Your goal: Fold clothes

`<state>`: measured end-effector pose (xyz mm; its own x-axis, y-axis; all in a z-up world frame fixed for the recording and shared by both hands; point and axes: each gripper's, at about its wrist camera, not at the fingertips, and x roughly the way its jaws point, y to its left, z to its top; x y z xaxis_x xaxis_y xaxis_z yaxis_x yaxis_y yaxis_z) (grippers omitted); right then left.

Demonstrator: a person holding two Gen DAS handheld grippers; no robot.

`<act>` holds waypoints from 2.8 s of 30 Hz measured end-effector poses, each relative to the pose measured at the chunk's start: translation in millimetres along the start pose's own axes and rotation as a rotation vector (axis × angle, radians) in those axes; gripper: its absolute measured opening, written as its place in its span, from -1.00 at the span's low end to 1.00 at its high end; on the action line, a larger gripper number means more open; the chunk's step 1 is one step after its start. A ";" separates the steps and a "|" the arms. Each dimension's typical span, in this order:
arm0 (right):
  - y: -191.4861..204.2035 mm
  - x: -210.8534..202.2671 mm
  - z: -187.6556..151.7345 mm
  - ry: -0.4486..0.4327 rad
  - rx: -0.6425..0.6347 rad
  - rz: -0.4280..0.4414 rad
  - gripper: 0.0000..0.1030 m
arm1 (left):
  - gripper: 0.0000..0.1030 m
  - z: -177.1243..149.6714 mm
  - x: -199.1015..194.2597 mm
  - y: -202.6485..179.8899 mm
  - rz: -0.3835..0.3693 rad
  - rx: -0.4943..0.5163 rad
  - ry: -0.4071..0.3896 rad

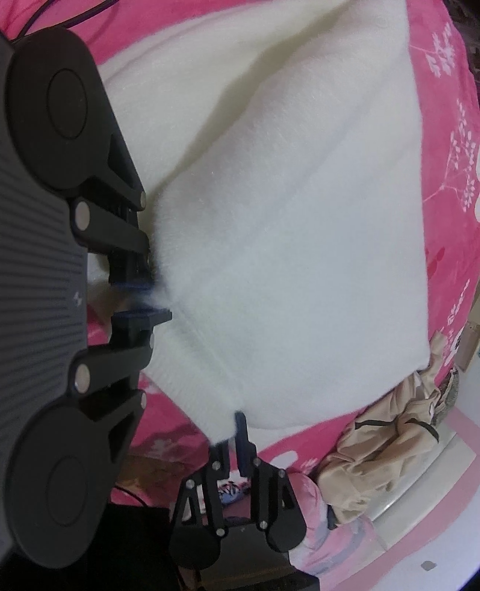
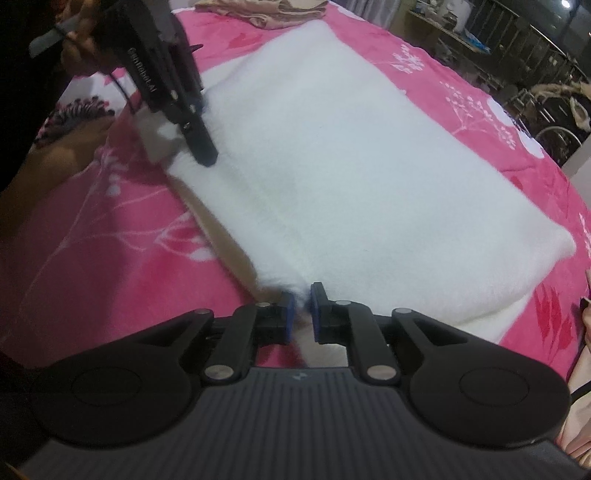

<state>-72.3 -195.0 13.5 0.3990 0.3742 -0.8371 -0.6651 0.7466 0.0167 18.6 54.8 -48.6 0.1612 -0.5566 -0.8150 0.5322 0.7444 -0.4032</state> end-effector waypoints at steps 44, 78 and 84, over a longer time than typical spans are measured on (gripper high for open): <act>49.7 103.5 196.3 0.046 -0.054 0.259 -0.38 | 0.15 88.1 -102.0 190.4 0.098 -0.595 -0.303; 57.0 164.3 188.9 -0.084 -0.248 0.327 -0.48 | 0.22 72.1 -54.8 255.6 -0.098 -0.630 -0.333; 59.2 157.9 182.0 -0.132 -0.270 0.299 -0.48 | -0.29 76.7 -68.8 224.1 -0.017 -0.463 -0.449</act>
<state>66.2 8.4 -18.2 0.2290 0.6328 -0.7397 -0.8985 0.4297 0.0894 190.5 231.6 -50.9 0.5414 -0.5955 -0.5935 0.1401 0.7600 -0.6346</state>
